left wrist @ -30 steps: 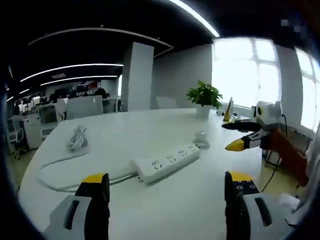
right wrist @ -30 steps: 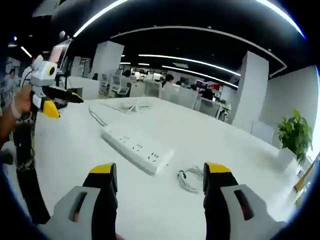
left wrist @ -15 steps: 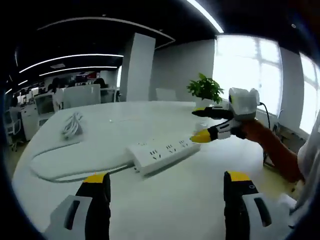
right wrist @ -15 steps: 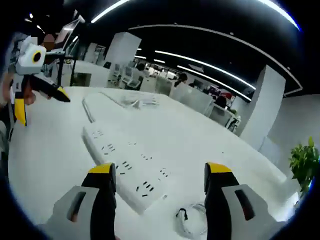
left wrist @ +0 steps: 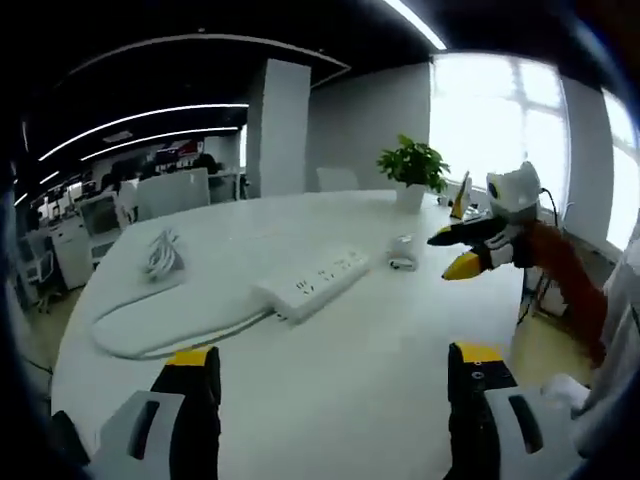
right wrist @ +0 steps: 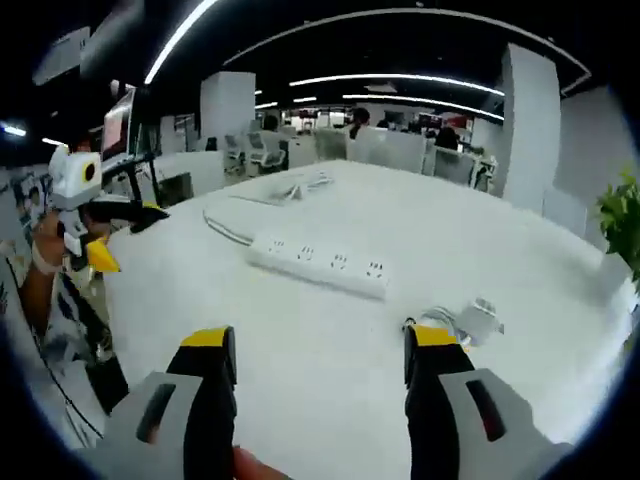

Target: Straighten the power strip on the desk, plug the charger into it

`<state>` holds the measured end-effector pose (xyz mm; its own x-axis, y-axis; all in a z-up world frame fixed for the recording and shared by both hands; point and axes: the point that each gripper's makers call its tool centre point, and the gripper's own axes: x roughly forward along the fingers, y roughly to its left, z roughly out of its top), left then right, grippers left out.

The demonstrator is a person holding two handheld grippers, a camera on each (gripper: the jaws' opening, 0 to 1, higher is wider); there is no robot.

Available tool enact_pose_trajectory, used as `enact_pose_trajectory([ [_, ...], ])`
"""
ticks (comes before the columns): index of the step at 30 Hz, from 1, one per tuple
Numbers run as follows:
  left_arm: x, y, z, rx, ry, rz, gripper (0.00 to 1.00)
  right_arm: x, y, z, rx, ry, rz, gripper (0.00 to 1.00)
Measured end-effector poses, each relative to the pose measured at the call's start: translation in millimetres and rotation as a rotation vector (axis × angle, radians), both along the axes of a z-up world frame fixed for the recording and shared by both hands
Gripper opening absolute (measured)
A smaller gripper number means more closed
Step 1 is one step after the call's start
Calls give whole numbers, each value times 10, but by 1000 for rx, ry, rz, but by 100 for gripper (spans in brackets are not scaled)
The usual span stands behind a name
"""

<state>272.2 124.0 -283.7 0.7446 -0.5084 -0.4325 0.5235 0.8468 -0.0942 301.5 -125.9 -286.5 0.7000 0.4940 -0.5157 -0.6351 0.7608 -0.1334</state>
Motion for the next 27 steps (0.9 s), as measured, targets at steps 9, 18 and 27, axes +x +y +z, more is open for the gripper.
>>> enact_pose_trajectory([
  [9, -235, 273, 61, 15, 45, 67, 96, -506, -872, 230, 29, 26, -259, 78],
  [18, -235, 161, 67, 50, 22, 30, 96, -457, -691, 203, 77, 22, -204, 78],
  [27, -224, 18, 117, 32, 23, -31, 96, -367, -600, 178, 112, 12, -166, 78],
])
